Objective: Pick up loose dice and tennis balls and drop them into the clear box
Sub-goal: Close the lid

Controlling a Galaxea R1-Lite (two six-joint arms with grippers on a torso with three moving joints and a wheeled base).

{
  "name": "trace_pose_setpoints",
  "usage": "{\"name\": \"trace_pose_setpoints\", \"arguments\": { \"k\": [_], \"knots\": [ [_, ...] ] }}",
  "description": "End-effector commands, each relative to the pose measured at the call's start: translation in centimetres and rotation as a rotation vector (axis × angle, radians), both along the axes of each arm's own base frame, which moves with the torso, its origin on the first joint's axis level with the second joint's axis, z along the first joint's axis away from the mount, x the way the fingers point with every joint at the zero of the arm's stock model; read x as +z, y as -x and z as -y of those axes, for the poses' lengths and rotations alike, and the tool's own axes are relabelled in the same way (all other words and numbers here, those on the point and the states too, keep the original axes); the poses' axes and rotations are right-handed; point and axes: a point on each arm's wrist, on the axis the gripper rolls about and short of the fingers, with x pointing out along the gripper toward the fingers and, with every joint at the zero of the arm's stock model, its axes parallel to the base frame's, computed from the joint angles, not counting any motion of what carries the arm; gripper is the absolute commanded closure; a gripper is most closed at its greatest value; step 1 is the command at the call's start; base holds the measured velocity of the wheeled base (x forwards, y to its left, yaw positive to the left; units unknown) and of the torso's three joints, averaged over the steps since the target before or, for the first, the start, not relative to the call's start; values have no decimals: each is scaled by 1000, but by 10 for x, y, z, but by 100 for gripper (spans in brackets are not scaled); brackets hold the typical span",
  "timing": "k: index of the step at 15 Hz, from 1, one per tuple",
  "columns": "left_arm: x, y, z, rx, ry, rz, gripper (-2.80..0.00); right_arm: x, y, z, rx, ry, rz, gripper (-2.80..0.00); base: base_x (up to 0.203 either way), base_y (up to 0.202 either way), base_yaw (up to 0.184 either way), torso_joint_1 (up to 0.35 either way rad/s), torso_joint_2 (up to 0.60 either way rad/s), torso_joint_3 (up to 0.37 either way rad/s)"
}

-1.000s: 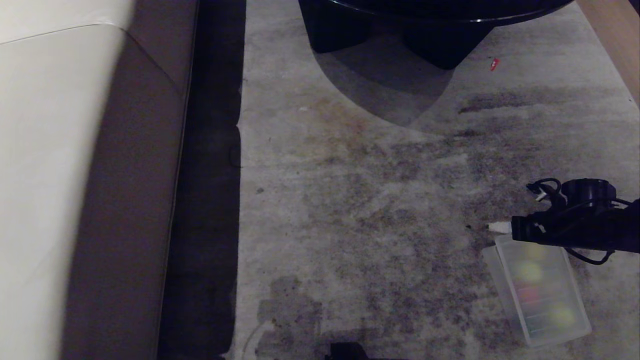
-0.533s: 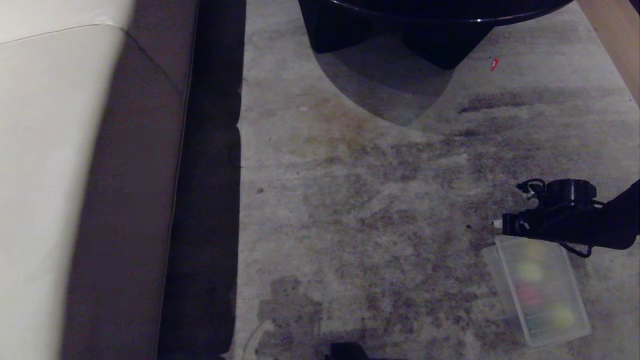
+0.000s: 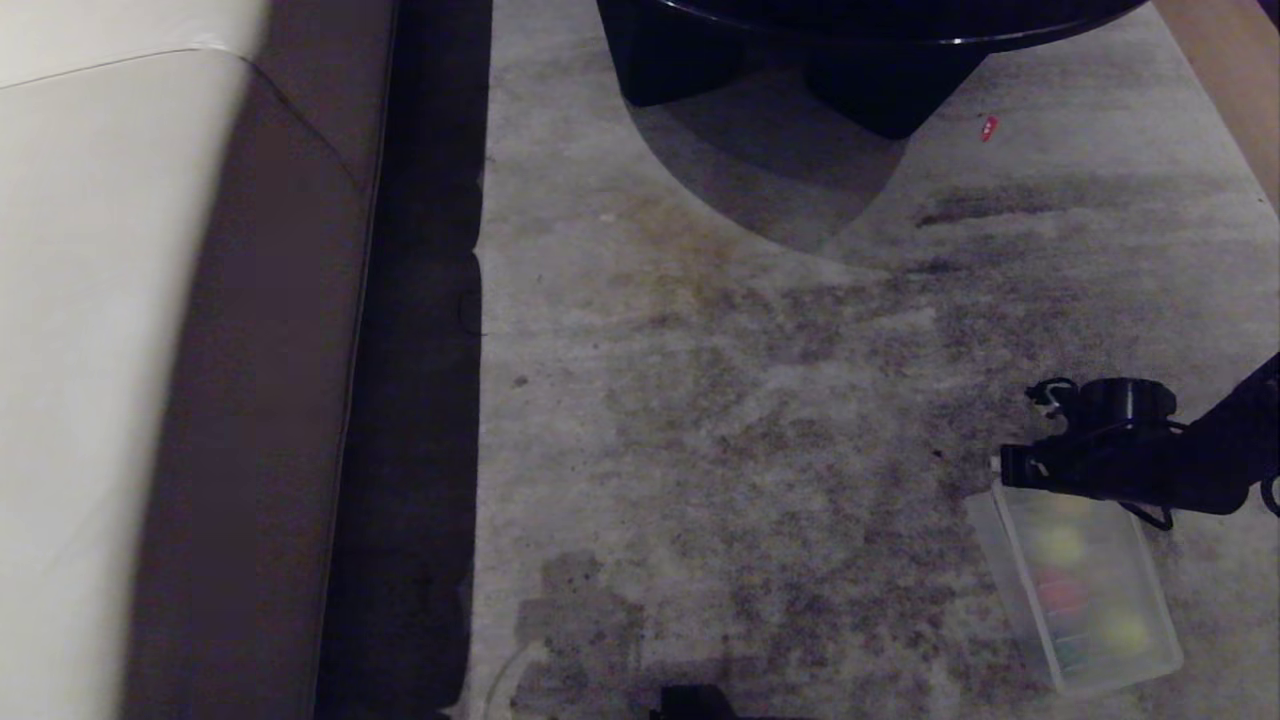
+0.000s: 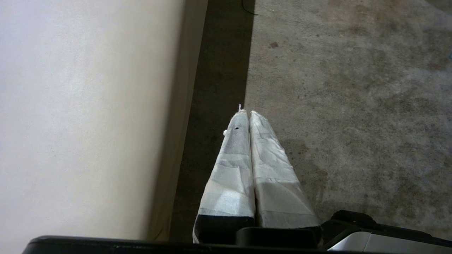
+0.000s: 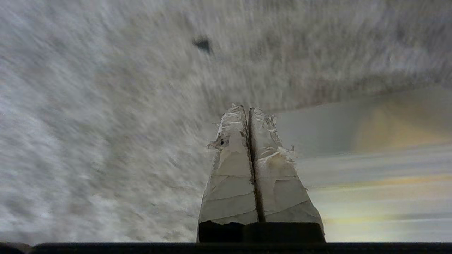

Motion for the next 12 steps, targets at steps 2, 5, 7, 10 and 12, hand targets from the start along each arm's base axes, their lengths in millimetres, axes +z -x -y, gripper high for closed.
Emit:
{"name": "trace_pose_setpoints", "arguments": {
  "k": [2, 5, 7, 10, 12],
  "knots": [
    [0, 0, 0, 0, 1, 0, 0, -15, 8, -1, 23, 17, -51, 0, 0, 0, 0, 0, 0, 0],
    [0, 0, 0, 0, 1, 1, 0, -26, 20, -3, 32, 7, -132, 0, 0, 0, 0, 0, 0, 0],
    [0, 0, 0, 0, 1, 1, 0, -25, 19, -3, 35, 11, -124, 0, 0, 0, 0, 0, 0, 0],
    [0, 0, 0, 0, 1, 1, 0, -19, 17, -4, 38, 12, -107, 0, 0, 0, 0, 0, 0, 0],
    [0, 0, 0, 0, 1, 0, 0, -8, 17, -6, 33, -4, -83, 0, 0, 0, 0, 0, 0, 0]
  ]
}}
